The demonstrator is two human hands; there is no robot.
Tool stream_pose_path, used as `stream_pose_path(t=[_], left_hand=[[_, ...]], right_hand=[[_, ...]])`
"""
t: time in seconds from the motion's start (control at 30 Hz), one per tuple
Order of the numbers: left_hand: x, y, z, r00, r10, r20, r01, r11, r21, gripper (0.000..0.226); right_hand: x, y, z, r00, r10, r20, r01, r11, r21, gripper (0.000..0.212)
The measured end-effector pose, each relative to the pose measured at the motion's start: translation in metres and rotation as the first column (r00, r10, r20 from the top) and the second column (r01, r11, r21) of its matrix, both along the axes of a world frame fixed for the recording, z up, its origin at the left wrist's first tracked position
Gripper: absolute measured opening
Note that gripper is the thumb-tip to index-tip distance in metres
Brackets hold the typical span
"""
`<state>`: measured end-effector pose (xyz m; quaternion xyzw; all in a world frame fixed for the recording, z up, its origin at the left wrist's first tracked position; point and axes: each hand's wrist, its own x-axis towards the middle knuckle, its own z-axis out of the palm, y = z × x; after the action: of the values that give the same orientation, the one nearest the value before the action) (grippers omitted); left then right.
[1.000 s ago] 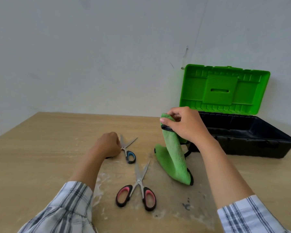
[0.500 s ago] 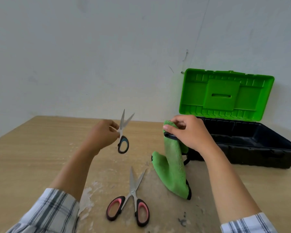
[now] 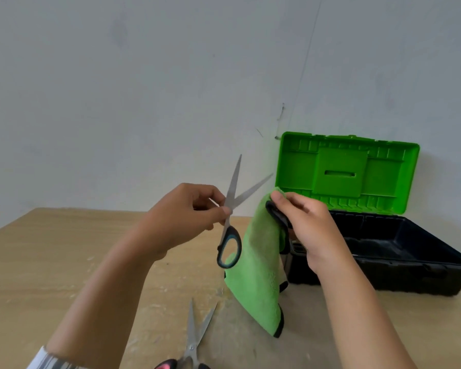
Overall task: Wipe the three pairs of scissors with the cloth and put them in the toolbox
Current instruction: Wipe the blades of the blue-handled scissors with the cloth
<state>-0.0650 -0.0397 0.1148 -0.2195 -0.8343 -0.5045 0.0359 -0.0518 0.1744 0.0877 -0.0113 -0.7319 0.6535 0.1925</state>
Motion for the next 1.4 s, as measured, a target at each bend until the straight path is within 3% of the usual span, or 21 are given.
stream_pose_path(t=[0.13,0.3,0.67,0.83,0.97,1.2,1.4], left_hand=[[0.0,-0.002,0.0,0.999,-0.036,0.023,0.035,0.999,0.017,0.011],[-0.003,-0.001,-0.002,1.0,-0.016,-0.008,0.017,0.998,0.061,0.013],[0.002,0.009,-0.005,0.995,0.035,-0.09,-0.022,0.989,0.143,0.018],[0.005,0.016,-0.007,0.995,0.007,-0.102,0.006,0.992,0.124,0.014],[0.005,0.021,-0.008,0.994,-0.007,-0.106,0.022,0.991,0.135,0.014],[0.007,0.019,-0.008,0.995,-0.011,-0.095,0.023,0.993,0.12,0.013],[0.008,0.016,-0.003,0.997,0.077,-0.013,-0.069,0.944,0.323,0.017]], right_hand=[[0.006,-0.001,0.012,0.984,0.18,0.016,-0.166,0.935,-0.315,0.028],[0.008,0.007,0.014,0.959,0.275,-0.068,-0.275,0.845,-0.458,0.022],[0.009,-0.021,0.007,0.928,0.326,-0.179,-0.371,0.841,-0.392,0.027],[0.01,-0.027,0.005,0.97,0.17,-0.174,-0.225,0.9,-0.373,0.004],[0.013,-0.027,0.008,0.98,0.077,-0.182,-0.135,0.933,-0.334,0.007],[0.014,-0.021,0.01,0.989,0.054,-0.139,-0.11,0.893,-0.437,0.012],[0.013,-0.019,0.01,0.99,0.06,-0.126,-0.115,0.861,-0.495,0.016]])
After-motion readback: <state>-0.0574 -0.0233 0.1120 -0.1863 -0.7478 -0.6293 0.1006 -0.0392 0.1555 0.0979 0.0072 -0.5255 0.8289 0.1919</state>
